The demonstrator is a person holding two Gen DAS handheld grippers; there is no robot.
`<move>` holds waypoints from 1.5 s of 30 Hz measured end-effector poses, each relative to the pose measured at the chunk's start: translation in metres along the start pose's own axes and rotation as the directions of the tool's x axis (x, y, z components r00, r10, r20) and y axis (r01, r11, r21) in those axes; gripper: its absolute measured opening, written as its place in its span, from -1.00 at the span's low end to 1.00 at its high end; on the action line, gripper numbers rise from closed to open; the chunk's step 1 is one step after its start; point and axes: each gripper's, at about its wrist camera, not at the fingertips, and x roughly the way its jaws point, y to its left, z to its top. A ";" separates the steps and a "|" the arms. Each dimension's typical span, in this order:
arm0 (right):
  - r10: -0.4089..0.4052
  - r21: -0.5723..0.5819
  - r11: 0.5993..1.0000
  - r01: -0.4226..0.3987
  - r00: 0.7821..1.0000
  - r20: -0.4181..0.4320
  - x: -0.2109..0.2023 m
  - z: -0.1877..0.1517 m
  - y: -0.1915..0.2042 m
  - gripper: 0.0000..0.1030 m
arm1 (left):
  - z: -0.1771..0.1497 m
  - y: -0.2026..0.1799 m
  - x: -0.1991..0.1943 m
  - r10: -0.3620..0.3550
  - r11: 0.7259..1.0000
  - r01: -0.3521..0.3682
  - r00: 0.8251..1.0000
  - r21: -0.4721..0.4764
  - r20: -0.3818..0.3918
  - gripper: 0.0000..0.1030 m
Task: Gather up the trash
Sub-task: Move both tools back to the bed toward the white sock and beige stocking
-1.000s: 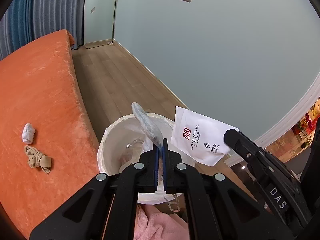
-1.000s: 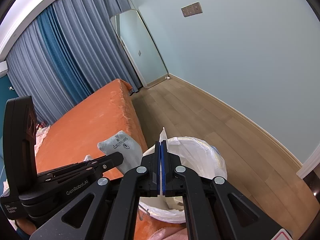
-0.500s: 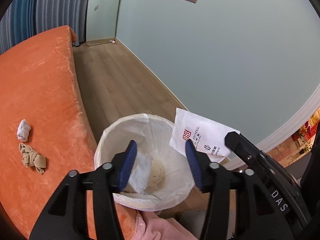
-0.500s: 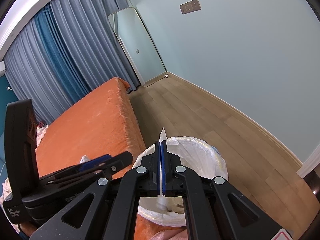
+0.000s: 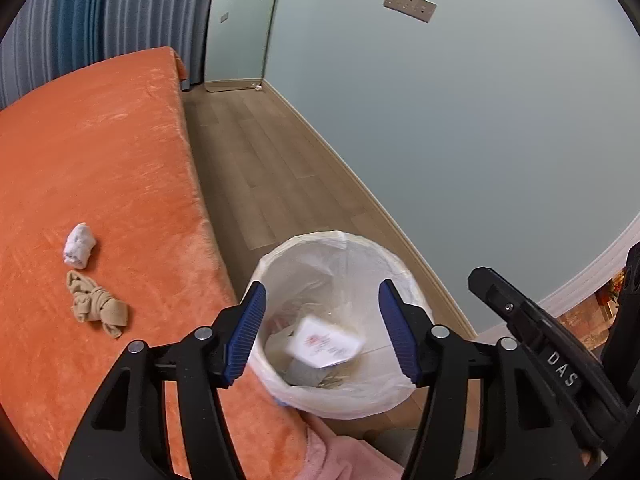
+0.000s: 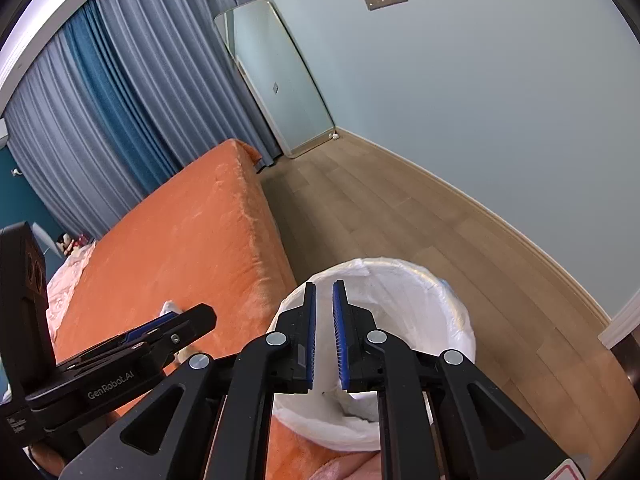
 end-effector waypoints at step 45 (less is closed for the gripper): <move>0.093 -0.222 0.968 -0.120 0.987 -0.128 0.011 -0.059 0.183 -0.02 | -0.035 0.165 -0.105 0.205 0.957 -0.183 0.975 -0.224 0.081 0.14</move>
